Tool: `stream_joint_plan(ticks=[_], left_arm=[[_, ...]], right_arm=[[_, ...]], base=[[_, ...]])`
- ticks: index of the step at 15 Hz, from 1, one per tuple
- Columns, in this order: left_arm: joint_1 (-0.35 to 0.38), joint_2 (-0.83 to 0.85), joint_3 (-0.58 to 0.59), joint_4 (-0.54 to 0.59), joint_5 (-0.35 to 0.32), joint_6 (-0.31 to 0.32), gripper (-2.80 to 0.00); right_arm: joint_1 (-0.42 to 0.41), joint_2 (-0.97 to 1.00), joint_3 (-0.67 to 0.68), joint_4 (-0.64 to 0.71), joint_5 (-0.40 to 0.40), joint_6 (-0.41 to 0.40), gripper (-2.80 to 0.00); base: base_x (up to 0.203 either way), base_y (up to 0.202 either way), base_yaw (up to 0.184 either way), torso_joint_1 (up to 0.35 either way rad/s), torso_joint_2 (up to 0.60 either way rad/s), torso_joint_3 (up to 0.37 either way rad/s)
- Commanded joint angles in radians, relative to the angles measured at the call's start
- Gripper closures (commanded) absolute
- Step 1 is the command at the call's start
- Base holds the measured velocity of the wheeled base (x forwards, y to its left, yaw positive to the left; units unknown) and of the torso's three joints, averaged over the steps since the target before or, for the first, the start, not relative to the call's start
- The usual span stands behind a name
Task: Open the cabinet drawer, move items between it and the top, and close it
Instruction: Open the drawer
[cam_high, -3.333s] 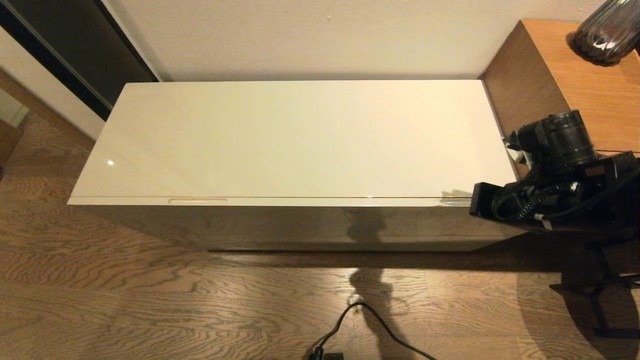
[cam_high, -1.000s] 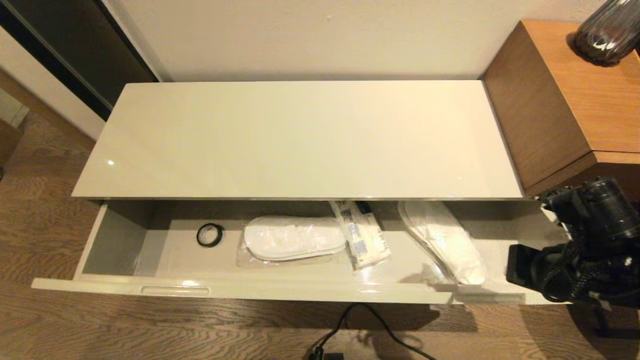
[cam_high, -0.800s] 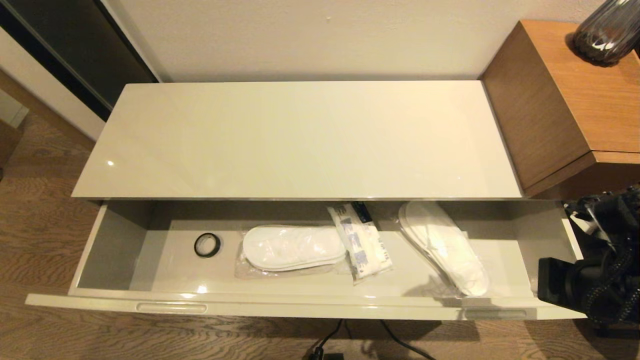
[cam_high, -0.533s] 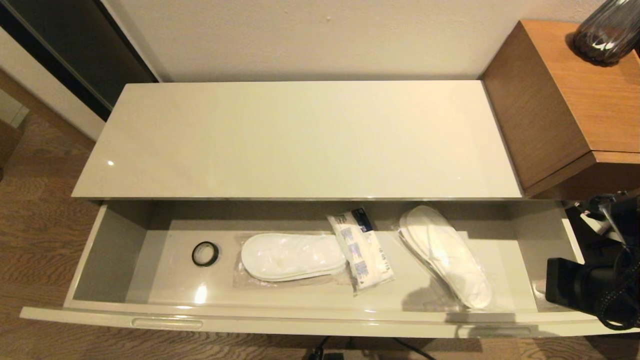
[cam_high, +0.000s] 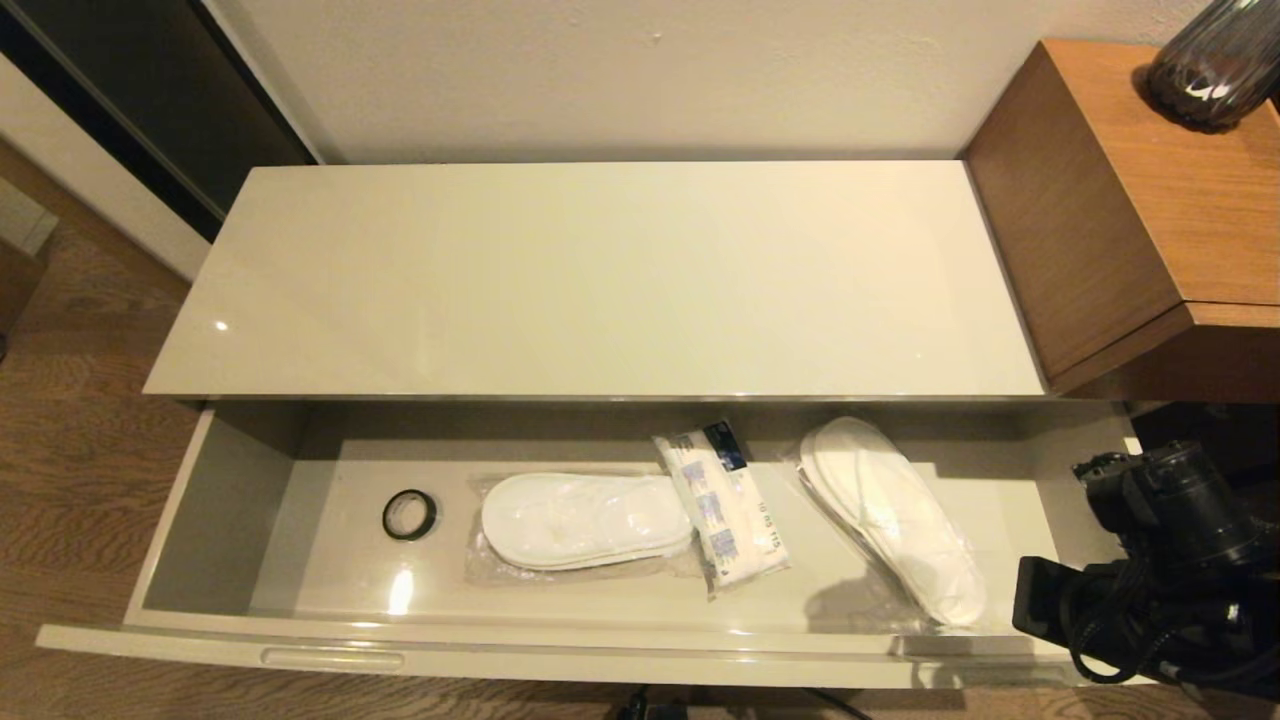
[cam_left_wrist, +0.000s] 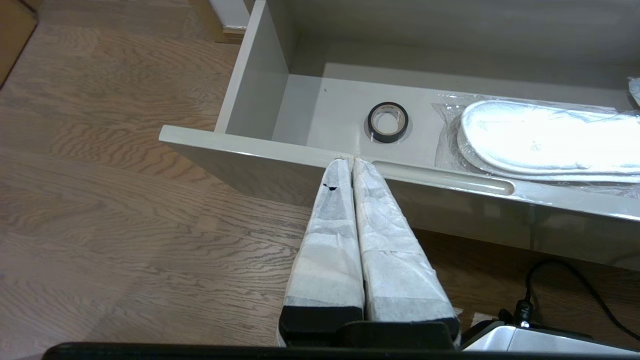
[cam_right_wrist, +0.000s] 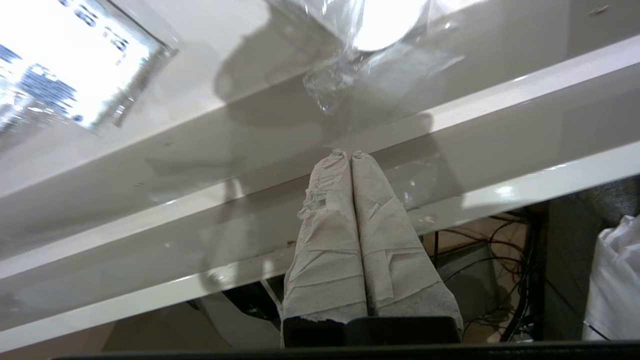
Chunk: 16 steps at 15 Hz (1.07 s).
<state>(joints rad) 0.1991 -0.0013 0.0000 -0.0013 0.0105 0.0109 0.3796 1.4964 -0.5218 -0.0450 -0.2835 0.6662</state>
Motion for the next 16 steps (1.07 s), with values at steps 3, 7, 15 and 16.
stream_joint_plan(ticks=[3, 7, 15, 16], left_arm=[[0.000, -0.039, 0.003, 0.000, 0.000, 0.000, 0.00], [0.000, -0.039, 0.002, 0.000, 0.000, 0.000, 0.00], [0.000, -0.039, 0.003, 0.000, 0.002, 0.000, 0.00], [0.000, -0.039, 0.002, 0.000, 0.001, 0.000, 0.00]], right_arm=[[-0.004, 0.073, 0.051, -0.042, 0.003, 0.016, 0.00], [-0.004, 0.073, 0.103, -0.073, 0.003, 0.020, 0.00], [-0.002, -0.120, 0.175, -0.005, 0.009, 0.014, 0.00], [-0.002, -0.157, 0.171, 0.031, 0.009, 0.012, 0.00]], base=[[0.000, 0.000, 0.000, 0.000, 0.00, 0.000], [0.000, 0.000, 0.000, 0.000, 0.00, 0.000], [0.000, 0.000, 0.000, 0.000, 0.00, 0.000], [0.000, 0.000, 0.000, 0.000, 0.00, 0.000]])
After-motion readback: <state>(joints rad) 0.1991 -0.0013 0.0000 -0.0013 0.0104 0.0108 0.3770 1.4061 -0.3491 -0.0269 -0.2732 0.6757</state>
